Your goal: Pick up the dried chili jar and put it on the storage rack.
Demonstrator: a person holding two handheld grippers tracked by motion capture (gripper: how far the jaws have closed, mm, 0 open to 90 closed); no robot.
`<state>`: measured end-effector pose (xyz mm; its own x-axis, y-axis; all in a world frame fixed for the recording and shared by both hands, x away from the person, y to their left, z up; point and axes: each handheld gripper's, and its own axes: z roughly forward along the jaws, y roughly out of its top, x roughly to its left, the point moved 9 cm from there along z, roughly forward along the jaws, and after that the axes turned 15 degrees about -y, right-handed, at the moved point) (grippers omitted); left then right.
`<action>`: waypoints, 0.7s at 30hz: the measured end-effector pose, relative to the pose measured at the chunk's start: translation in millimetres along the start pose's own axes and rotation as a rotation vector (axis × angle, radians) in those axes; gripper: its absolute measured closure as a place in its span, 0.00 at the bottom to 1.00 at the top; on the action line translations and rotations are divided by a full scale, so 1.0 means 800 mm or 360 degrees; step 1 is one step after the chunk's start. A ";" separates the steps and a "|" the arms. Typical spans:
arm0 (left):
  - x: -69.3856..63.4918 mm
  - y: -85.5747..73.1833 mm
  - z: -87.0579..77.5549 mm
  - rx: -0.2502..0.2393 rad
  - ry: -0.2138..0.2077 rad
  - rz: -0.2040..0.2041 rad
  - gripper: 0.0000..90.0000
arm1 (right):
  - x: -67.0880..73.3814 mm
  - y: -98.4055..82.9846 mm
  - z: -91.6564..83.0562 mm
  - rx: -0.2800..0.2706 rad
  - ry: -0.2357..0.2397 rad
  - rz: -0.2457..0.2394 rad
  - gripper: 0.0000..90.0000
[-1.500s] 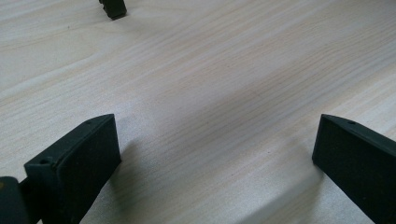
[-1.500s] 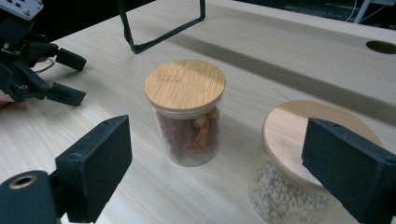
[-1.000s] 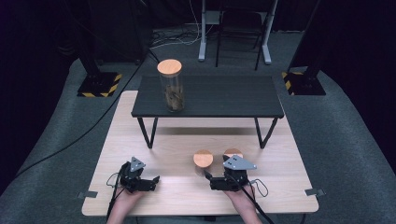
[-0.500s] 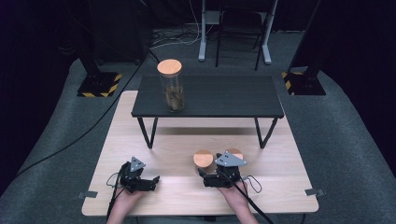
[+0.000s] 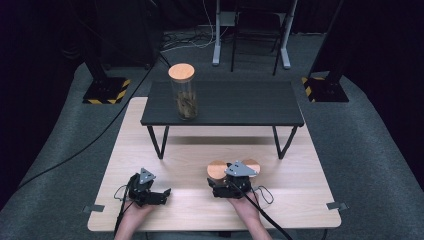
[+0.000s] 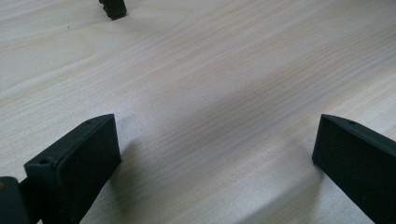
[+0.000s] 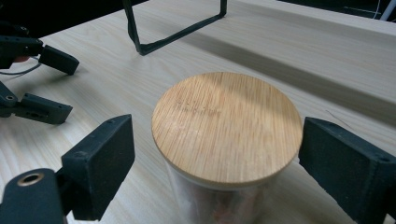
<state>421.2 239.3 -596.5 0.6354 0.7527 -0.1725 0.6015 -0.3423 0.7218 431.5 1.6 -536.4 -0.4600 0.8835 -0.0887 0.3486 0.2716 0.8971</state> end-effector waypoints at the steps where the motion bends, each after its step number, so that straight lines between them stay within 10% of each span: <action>1: 0.000 0.000 0.000 0.0000 0.0000 0.0000 0.00 | 0.001 0.000 0.001 0.0005 0.0003 0.0005 0.11; 21: 0.000 0.000 0.000 0.0000 0.0000 0.0000 0.00 | 0.008 0.003 0.017 -0.0017 -0.0010 -0.0015 0.13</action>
<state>421.2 239.3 -596.6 0.6355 0.7526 -0.1724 0.6014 -0.3425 0.7218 440.7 12.8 -540.8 -0.4582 0.8833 -0.0996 0.3355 0.2756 0.9008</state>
